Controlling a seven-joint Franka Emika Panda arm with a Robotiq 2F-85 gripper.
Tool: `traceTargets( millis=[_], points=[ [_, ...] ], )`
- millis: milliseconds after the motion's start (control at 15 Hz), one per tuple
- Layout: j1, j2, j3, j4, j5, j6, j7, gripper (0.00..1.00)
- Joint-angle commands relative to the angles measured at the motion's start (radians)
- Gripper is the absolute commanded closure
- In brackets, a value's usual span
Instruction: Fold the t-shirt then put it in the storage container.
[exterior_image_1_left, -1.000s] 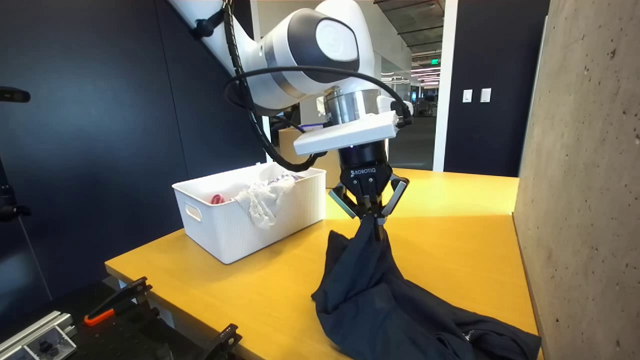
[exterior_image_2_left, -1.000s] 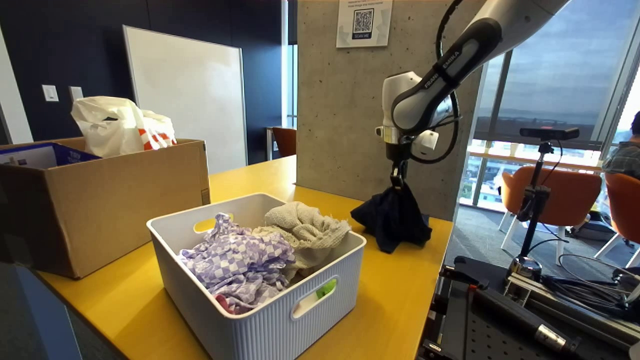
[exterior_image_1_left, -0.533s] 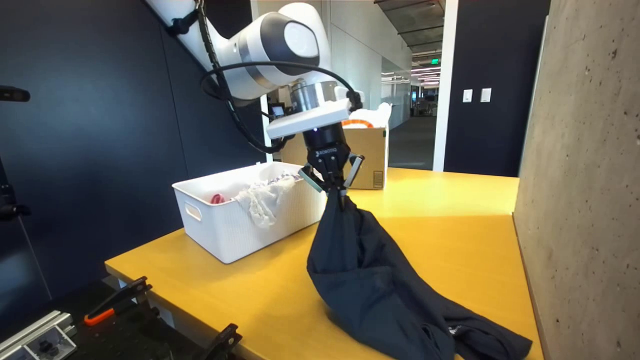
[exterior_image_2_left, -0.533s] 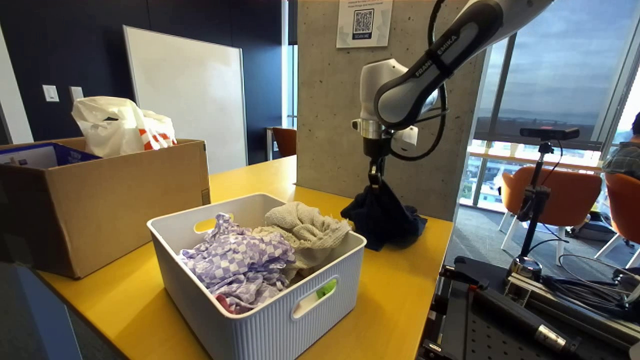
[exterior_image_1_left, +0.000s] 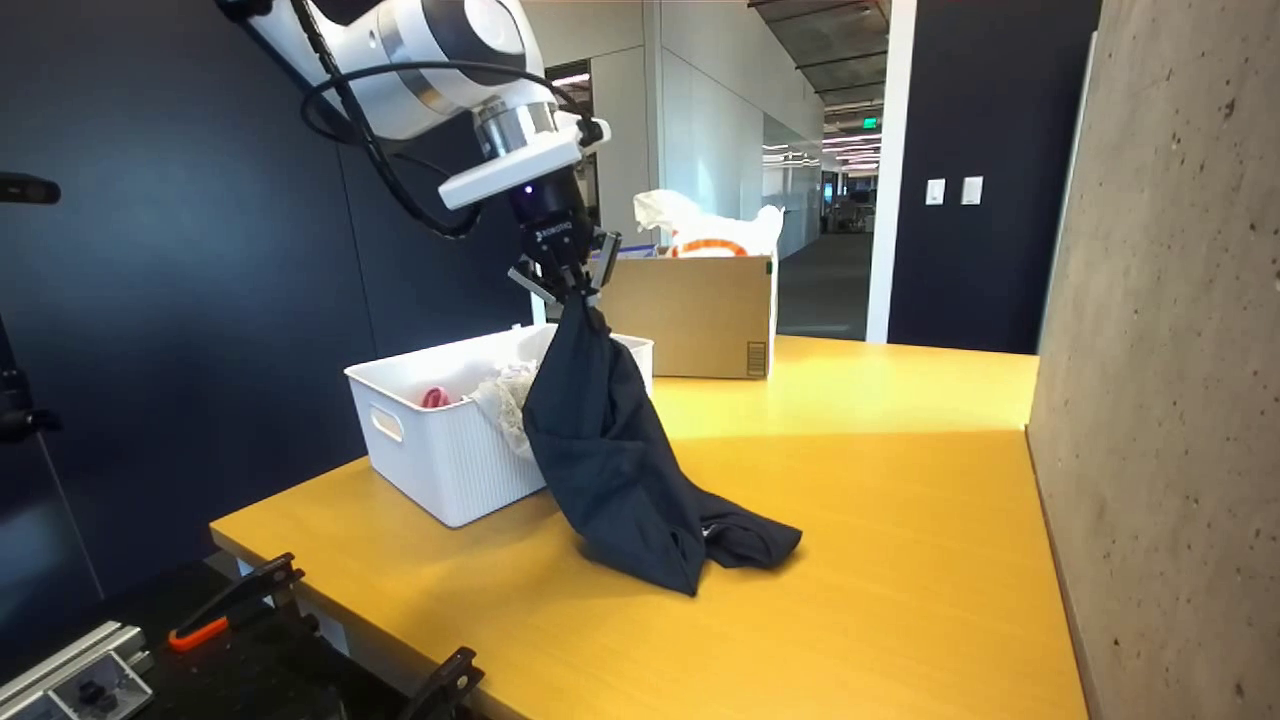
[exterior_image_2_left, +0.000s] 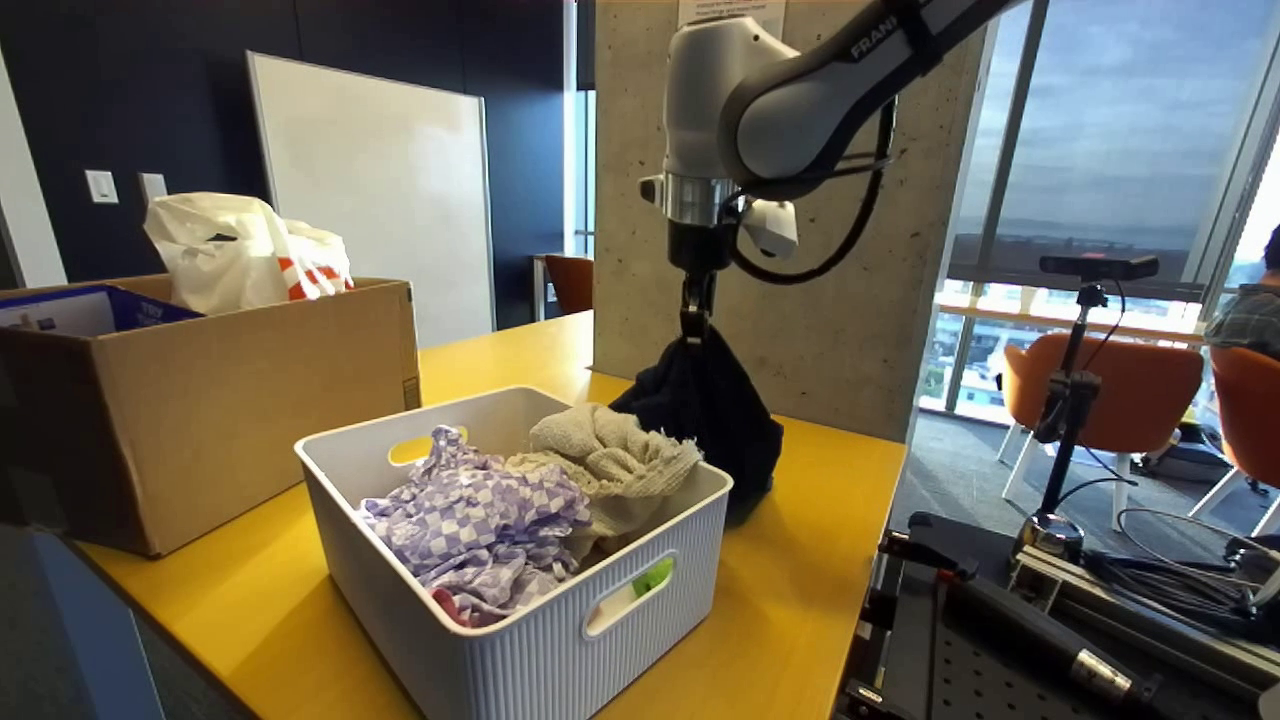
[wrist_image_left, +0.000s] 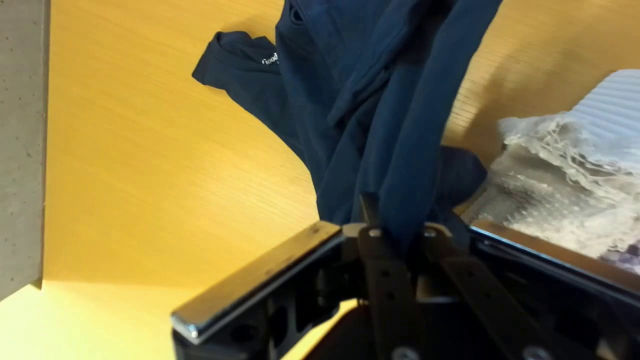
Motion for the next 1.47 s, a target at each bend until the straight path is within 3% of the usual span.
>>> traceTargets(
  millis=[0, 600, 867, 1400],
  points=[
    [-0.017, -0.085, 0.004, -0.036, -0.003, -0.013, -0.014, 0.99],
    [-0.197, 0.035, -0.072, 0.043, 0.142, 0.035, -0.217, 0.99],
    [-0.235, 0.181, -0.047, 0.143, 0.209, 0.031, -0.301, 0.99],
    [-0.264, 0.430, 0.023, 0.322, 0.237, 0.016, -0.362, 0.99]
  ],
)
